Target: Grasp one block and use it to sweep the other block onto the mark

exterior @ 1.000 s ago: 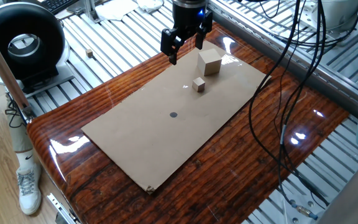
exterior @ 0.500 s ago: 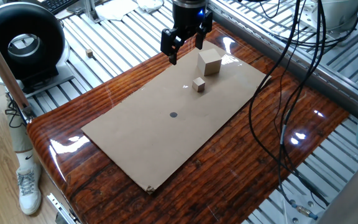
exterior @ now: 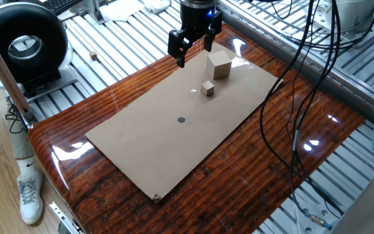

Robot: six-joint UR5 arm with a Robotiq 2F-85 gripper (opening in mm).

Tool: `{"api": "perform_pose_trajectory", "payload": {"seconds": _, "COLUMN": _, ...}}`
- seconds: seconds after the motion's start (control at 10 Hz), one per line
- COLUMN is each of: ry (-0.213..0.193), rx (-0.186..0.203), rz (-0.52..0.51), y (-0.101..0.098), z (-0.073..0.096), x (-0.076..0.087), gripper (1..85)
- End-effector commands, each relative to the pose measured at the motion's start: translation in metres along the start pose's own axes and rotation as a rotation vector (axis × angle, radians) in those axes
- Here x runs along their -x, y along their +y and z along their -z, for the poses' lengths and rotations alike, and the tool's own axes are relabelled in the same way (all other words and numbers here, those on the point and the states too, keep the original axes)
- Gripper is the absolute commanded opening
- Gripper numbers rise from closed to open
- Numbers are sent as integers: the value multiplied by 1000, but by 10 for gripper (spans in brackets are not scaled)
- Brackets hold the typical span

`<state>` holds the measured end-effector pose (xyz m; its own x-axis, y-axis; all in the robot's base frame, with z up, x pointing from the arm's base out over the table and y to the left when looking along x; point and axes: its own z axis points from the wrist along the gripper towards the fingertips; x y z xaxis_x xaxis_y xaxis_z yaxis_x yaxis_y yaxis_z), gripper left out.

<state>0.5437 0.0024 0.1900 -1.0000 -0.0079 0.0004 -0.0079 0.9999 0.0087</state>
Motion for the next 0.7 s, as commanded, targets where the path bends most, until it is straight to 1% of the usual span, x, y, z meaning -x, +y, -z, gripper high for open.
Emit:
{"api": "perform_pose_trajectory", "payload": {"seconds": 0.0, "ry": 0, "rx": 0, "rz": 0, "y": 2, "z": 0, "x": 0, "gripper": 840}}
{"api": "perform_pose_trajectory", "payload": {"seconds": 0.1, "ry": -196, "rx": 146, "rz": -3, "y": 40, "z": 7, "x": 50, "gripper": 10}}
{"api": "perform_pose_trajectory", "payload": {"seconds": 0.2, "ry": -204, "rx": 144, "rz": -2, "y": 41, "z": 6, "x": 51, "gripper": 10}}
{"api": "perform_pose_trajectory", "payload": {"seconds": 0.6, "ry": -204, "rx": 136, "rz": 2, "y": 40, "z": 6, "x": 52, "gripper": 10}}
